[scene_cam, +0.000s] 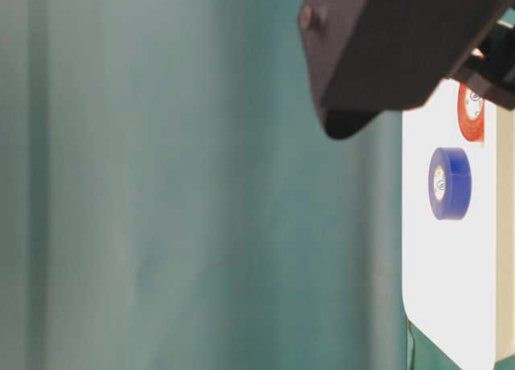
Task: Put the tape into the white case with the right arm.
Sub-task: 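Carry the white roll into the tray beside the blue roll, then release the white roll and retract the right gripper to the right, then move the right gripper to the black tape roll and grasp its rim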
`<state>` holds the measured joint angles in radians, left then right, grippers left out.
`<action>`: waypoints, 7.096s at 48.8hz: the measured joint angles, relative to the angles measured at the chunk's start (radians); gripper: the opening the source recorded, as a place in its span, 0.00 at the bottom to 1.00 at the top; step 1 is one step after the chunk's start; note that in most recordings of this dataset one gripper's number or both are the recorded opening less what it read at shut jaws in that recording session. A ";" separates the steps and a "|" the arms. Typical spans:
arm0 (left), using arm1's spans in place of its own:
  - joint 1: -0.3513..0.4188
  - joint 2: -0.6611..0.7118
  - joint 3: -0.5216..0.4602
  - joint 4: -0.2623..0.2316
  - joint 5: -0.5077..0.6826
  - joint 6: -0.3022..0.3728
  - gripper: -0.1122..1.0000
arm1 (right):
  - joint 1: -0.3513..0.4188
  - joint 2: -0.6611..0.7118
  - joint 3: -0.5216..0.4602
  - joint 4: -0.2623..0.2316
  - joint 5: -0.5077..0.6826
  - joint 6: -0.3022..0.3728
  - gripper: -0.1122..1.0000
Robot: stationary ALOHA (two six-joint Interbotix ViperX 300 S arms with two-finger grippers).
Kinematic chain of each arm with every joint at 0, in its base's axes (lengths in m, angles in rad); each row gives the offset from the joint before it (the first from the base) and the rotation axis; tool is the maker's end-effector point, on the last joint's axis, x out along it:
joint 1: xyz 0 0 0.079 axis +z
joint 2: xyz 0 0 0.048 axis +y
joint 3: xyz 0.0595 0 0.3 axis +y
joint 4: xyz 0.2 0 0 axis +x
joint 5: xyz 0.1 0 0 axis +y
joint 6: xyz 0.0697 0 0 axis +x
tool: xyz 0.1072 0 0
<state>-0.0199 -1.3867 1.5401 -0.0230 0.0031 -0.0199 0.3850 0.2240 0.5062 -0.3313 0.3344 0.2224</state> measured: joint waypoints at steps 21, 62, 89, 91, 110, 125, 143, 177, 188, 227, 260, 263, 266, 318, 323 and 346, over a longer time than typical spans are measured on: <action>0.000 0.000 0.000 0.002 0.000 0.000 0.10 | 0.002 -0.017 -0.012 0.009 0.018 0.015 0.12; 0.000 0.000 0.000 0.000 0.000 0.000 0.10 | -0.173 -0.117 -0.043 -0.002 0.184 0.054 0.11; 0.000 0.002 0.003 0.000 -0.005 0.002 0.10 | -0.514 -0.123 -0.080 -0.005 0.186 0.051 0.11; 0.000 0.000 0.003 0.002 -0.005 0.000 0.10 | -0.537 -0.123 -0.080 -0.005 0.186 0.051 0.11; 0.000 0.000 0.003 0.000 -0.006 0.000 0.10 | -0.684 -0.123 -0.080 -0.055 0.186 0.048 0.11; 0.000 0.000 0.005 0.002 -0.006 0.000 0.10 | -0.749 -0.123 -0.081 -0.114 0.184 0.049 0.11; 0.000 0.000 0.005 0.002 -0.006 0.002 0.10 | -0.827 -0.103 -0.081 -0.115 0.184 0.051 0.11; 0.000 0.002 0.005 0.002 -0.006 0.002 0.10 | -0.834 -0.117 0.020 -0.115 0.144 0.057 0.51; 0.000 0.000 0.005 0.002 -0.006 0.002 0.10 | -0.833 -0.244 0.133 -0.115 0.132 0.057 0.51; 0.000 0.000 0.005 0.000 -0.006 0.000 0.10 | -0.834 -0.741 0.657 -0.098 -0.287 0.135 0.50; 0.000 0.000 0.005 0.000 -0.006 0.000 0.10 | -0.822 -1.005 0.853 -0.098 -0.382 0.149 0.50; 0.000 0.000 0.005 0.000 -0.006 0.002 0.10 | -0.802 -1.031 0.862 -0.100 -0.393 0.149 0.50; 0.000 0.000 0.005 0.000 -0.006 0.002 0.10 | -0.779 -1.052 0.867 -0.100 -0.397 0.150 0.50; 0.000 0.000 0.005 0.002 -0.006 0.002 0.10 | -0.339 -1.167 0.922 -0.117 -0.399 0.158 0.50; 0.000 0.000 0.005 0.000 -0.006 0.002 0.10 | -0.337 -1.160 0.922 -0.117 -0.400 0.158 0.50; 0.000 0.000 0.005 0.002 -0.006 0.002 0.10 | -0.262 -1.022 0.861 -0.117 -0.422 0.155 0.50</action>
<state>-0.0199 -1.3867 1.5447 -0.0215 -0.0031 -0.0184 0.1227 -0.7977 1.3668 -0.4479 -0.0874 0.3774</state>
